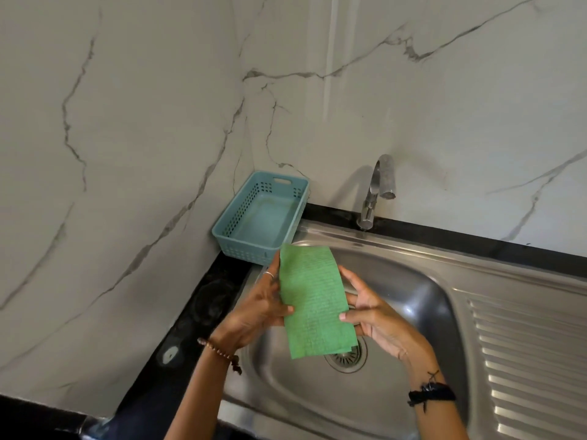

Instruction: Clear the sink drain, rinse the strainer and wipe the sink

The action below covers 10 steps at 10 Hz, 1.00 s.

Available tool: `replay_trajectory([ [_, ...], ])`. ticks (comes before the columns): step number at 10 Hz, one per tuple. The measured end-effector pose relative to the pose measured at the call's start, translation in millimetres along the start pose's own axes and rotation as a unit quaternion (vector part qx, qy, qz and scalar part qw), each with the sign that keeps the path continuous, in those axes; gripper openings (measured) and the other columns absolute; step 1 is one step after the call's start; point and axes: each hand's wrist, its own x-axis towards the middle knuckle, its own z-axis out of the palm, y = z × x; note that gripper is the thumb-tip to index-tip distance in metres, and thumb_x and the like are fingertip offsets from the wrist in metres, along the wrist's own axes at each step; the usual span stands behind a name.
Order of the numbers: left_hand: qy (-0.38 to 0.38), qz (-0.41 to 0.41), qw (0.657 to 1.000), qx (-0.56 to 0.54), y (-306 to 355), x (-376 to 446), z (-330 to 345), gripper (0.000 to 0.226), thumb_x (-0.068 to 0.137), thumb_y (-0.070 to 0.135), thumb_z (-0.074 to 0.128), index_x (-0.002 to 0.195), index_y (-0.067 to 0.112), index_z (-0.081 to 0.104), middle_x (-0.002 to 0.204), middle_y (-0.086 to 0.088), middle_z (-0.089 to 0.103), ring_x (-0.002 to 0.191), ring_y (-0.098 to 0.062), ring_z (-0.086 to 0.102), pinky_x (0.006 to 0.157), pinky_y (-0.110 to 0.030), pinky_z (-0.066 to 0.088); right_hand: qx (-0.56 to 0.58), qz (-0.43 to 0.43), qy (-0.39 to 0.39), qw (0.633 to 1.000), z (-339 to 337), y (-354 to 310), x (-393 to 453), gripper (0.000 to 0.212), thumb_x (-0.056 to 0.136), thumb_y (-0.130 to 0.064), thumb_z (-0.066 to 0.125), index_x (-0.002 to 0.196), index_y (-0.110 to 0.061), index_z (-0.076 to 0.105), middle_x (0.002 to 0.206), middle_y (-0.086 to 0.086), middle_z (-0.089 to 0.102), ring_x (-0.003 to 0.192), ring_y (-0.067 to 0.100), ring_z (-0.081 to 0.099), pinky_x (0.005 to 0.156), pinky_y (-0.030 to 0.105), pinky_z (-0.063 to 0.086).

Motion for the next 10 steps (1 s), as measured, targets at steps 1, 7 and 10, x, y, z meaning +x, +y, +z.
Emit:
replay_trajectory([
  [1,0.032,0.010,0.997,0.074,36,15,-21,0.103,0.069,-0.018,0.059,0.137,0.049,0.019,0.122,0.007,0.058,0.100,-0.010,0.062,0.066,-0.029,0.058,-0.061,-0.020,0.020,0.998,9,-24,31,0.074,0.083,0.010,0.052,0.126,-0.049,0.037,0.111,0.000,0.071,0.097,0.017,0.069,0.067,0.032,0.058],
  [7,0.076,-0.077,0.770,0.629,72,215,-158,0.062,0.092,0.002,0.046,0.147,0.012,0.018,0.156,-0.014,0.012,0.142,-0.030,0.020,0.117,-0.035,0.020,-0.624,0.090,0.152,0.762,55,-55,272,0.048,0.097,-0.010,0.038,0.140,0.008,0.026,0.138,0.029,0.043,0.124,0.038,0.047,0.106,0.042,0.036],
  [10,0.089,-0.109,0.722,0.678,64,200,-136,0.035,0.096,0.014,0.042,0.128,0.004,0.050,0.136,-0.018,0.050,0.121,-0.030,0.052,0.103,-0.038,0.039,-0.639,0.060,0.145,0.753,66,-56,273,0.029,0.097,-0.005,0.039,0.122,-0.001,0.052,0.128,0.017,0.055,0.115,0.030,0.056,0.094,0.036,0.046],
])
